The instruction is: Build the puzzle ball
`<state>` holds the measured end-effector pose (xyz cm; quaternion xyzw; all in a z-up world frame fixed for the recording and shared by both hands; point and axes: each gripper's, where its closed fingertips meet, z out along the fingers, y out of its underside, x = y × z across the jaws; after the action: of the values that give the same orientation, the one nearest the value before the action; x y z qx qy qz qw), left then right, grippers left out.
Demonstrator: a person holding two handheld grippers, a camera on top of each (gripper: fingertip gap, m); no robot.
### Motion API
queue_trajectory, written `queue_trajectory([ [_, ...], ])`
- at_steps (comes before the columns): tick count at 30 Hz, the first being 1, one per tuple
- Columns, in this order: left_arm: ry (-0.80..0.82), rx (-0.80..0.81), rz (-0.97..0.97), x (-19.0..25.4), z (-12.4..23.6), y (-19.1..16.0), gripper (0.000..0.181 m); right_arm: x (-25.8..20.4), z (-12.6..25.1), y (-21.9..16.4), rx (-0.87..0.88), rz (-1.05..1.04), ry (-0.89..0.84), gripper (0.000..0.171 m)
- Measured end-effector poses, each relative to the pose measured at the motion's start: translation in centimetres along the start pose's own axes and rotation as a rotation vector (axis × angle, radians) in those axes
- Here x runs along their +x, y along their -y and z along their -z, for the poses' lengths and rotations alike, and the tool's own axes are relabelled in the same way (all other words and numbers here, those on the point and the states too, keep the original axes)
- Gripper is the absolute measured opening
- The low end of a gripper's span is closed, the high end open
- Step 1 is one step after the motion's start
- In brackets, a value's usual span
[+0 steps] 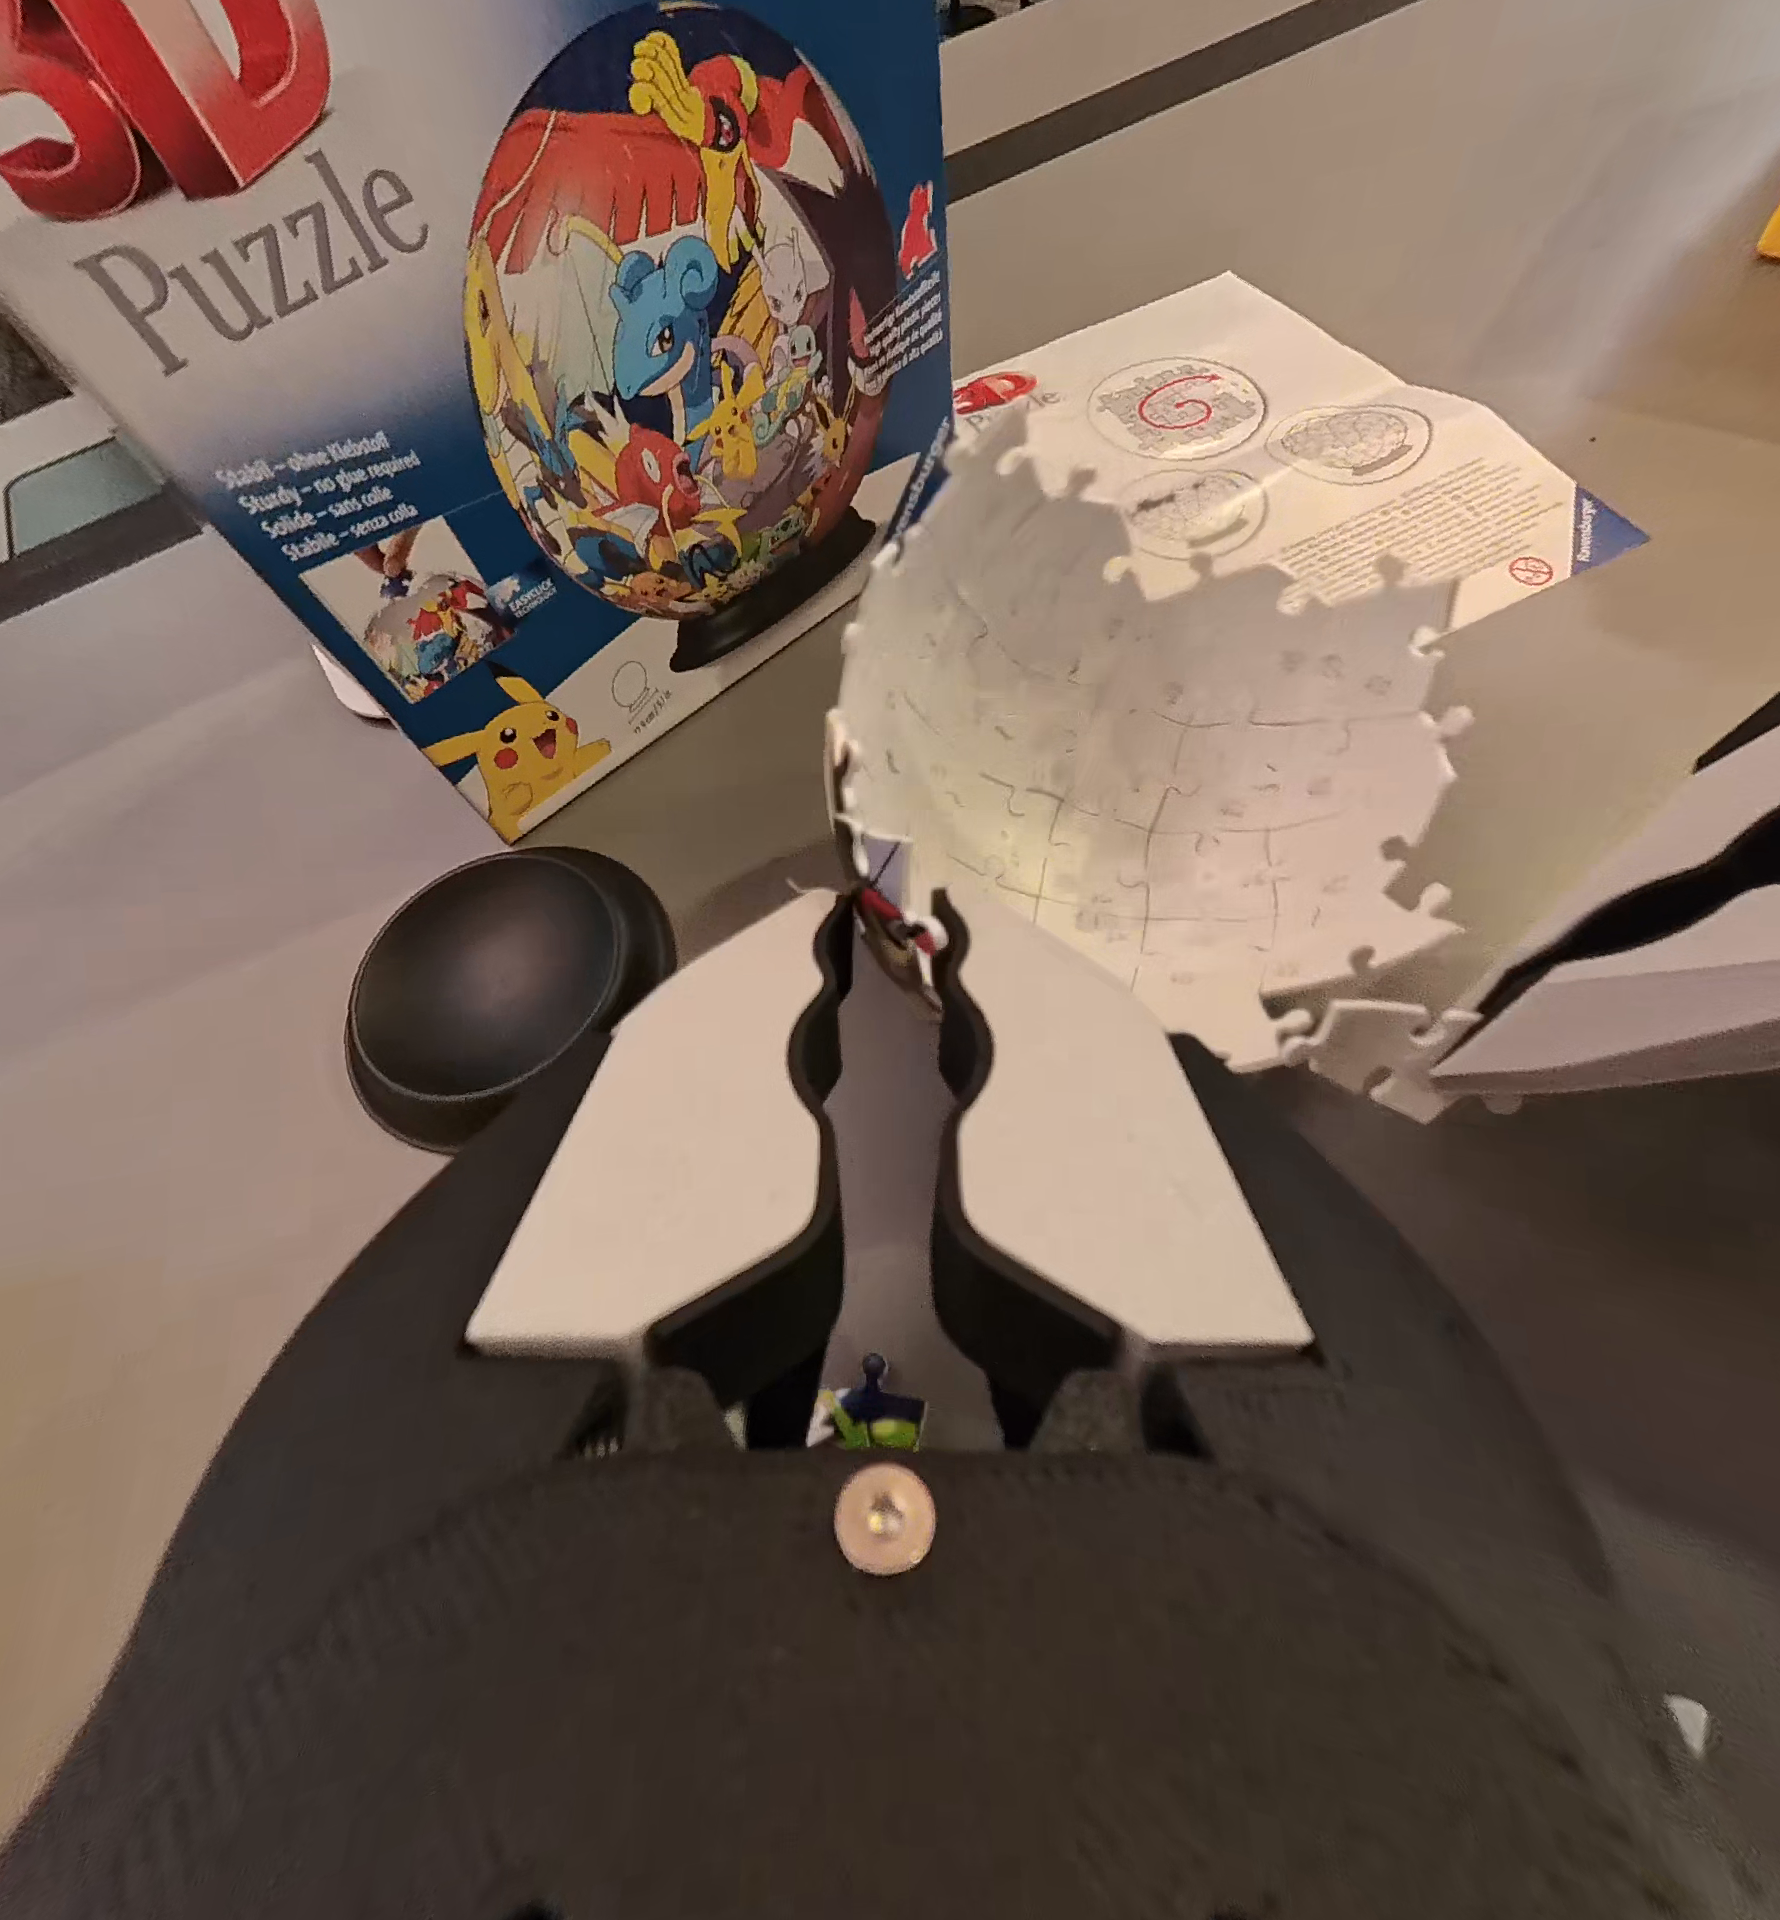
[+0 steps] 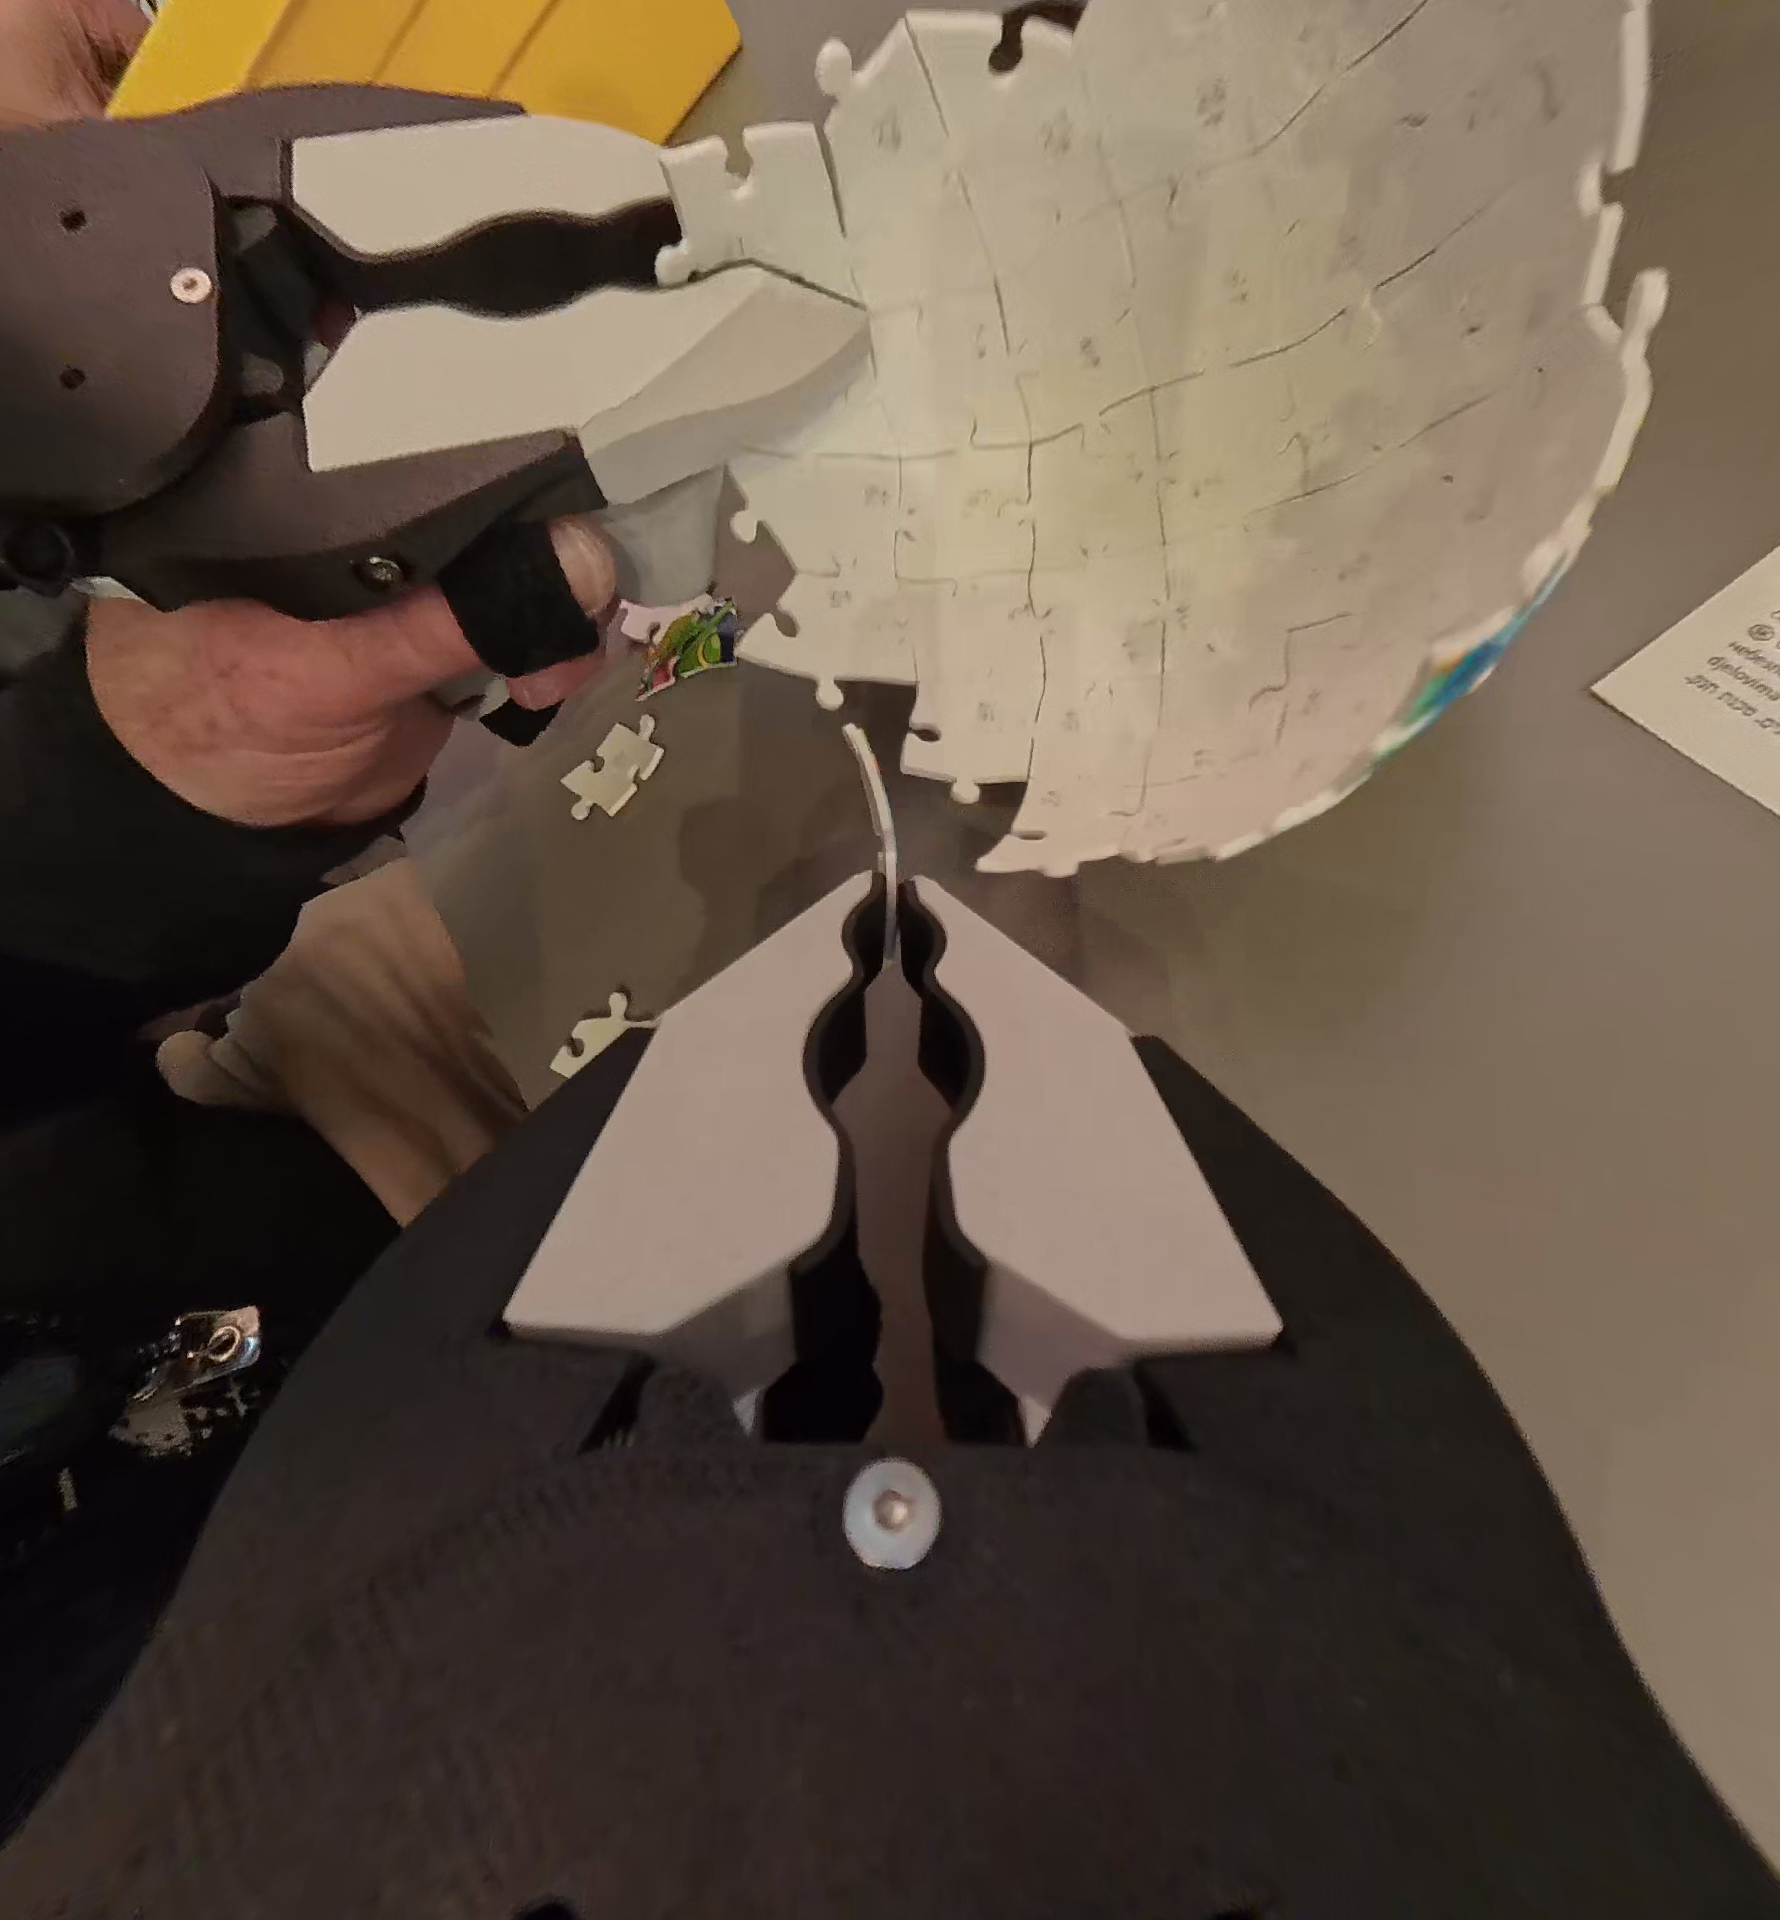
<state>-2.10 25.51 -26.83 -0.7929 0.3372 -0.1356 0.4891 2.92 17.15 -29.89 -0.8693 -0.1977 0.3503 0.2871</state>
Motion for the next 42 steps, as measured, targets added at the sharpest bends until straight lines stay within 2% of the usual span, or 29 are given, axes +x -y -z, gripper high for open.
queue_trajectory([
  [17,-0.041,0.004,0.043,1.7,1.8,-0.2,0.023,1.2,0.8,0.3,0.017,0.005,-0.053,0.0],
  [34,-0.055,-0.027,0.056,3.2,2.6,-1.9,0.029,1.3,1.3,-0.1,0.013,-0.01,-0.011,0.0],
  [42,-0.011,-0.046,0.017,2.5,2.9,-2.3,0.039,1.3,1.6,-1.2,-0.059,0.05,-0.006,0.0],
])
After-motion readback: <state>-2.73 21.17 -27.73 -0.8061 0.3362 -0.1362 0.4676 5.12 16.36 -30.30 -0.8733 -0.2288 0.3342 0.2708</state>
